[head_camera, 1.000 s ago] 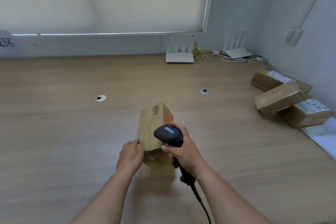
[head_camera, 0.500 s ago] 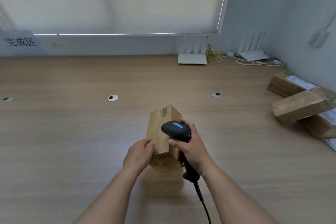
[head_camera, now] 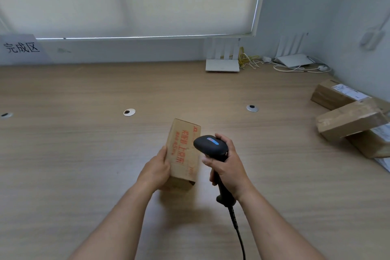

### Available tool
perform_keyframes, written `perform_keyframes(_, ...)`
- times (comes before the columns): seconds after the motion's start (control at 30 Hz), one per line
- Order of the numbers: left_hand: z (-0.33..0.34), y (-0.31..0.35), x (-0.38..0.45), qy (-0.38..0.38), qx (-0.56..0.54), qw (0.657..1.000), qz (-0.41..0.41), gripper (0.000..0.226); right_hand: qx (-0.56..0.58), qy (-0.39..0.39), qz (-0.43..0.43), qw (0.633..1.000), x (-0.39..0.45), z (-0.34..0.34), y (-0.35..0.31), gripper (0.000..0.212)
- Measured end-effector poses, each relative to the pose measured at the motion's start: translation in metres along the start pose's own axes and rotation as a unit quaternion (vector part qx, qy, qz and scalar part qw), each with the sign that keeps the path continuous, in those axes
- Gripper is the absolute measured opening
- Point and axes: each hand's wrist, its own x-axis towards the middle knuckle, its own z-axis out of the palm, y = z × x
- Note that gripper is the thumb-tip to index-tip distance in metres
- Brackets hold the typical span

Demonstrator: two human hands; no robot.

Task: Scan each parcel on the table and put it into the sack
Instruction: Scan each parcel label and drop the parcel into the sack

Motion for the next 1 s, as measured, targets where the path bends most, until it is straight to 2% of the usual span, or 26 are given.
perform_keyframes(0.17,0.005,-0.015,0.006,0.008,0.068,0.997,-0.039,0.053,0.0,0.02,-0.016,1.0,-0.004,-0.011,-0.003,0.061)
perform_keyframes(0.2,0.007,-0.011,0.006,0.011,0.098,0.994,-0.054,0.061,0.0,0.022,-0.019,1.0,-0.005,-0.012,-0.003,0.061)
perform_keyframes(0.3,0.019,0.009,0.0,0.01,0.194,0.977,-0.085,0.108,-0.006,0.023,-0.026,0.999,-0.006,-0.013,-0.003,0.061)
perform_keyframes(0.37,0.027,0.017,-0.006,0.007,0.221,0.972,-0.08,0.123,-0.012,0.021,-0.028,0.999,-0.008,-0.012,-0.003,0.062)
perform_keyframes(0.53,0.021,0.01,-0.003,-0.001,0.228,0.968,-0.109,0.112,-0.026,0.018,-0.03,0.999,-0.014,-0.015,-0.005,0.065)
perform_keyframes(0.73,0.007,0.007,-0.001,-0.019,0.275,0.949,-0.153,0.124,-0.02,0.011,-0.031,0.999,-0.018,-0.011,-0.005,0.066)
perform_keyframes(0.87,-0.002,-0.001,0.0,0.01,0.189,0.972,-0.14,0.107,-0.019,-0.01,-0.037,0.999,-0.02,-0.006,-0.006,0.066)
perform_keyframes(1.0,-0.017,-0.019,0.002,0.049,-0.051,0.99,-0.12,0.123,-0.013,-0.028,-0.053,0.998,-0.02,0.0,-0.013,0.065)
